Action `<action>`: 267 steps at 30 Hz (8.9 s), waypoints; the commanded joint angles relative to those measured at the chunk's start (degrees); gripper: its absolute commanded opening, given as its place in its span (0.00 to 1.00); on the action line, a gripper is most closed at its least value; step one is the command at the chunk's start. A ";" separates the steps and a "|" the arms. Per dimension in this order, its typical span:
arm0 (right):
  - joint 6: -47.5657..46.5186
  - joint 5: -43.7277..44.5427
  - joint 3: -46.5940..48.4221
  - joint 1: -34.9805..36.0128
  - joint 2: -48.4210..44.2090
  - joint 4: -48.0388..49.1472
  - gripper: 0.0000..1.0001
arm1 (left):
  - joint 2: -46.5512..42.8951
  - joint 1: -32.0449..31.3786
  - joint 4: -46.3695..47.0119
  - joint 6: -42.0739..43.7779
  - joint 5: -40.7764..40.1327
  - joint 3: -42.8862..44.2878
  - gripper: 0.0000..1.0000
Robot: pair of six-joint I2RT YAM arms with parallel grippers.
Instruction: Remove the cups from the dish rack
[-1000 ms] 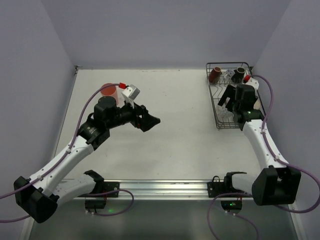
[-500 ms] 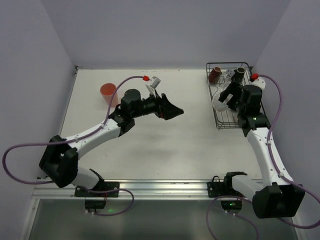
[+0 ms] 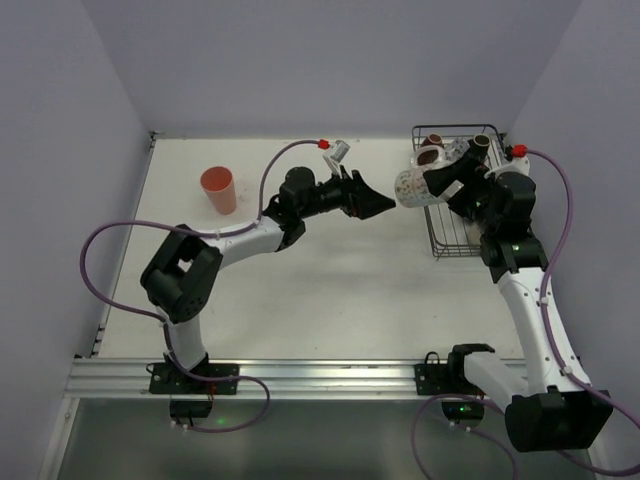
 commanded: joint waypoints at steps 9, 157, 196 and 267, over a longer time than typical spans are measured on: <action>12.03 -17.07 -2.98 0.04 0.16 20.64 0.50 | 2.33 0.00 20.69 -8.82 3.28 1.67 0.81; -18.29 26.78 13.36 -14.46 30.74 -12.92 0.97 | -57.71 0.53 -51.72 34.06 -12.55 -21.27 1.00; 2.44 -19.14 0.54 -13.67 -3.71 9.21 0.09 | -36.47 -1.32 -20.27 10.59 -1.48 -18.91 0.96; 2.81 -14.26 -18.54 7.16 -1.78 20.04 0.99 | 24.11 3.60 -71.93 37.48 -43.31 58.88 0.00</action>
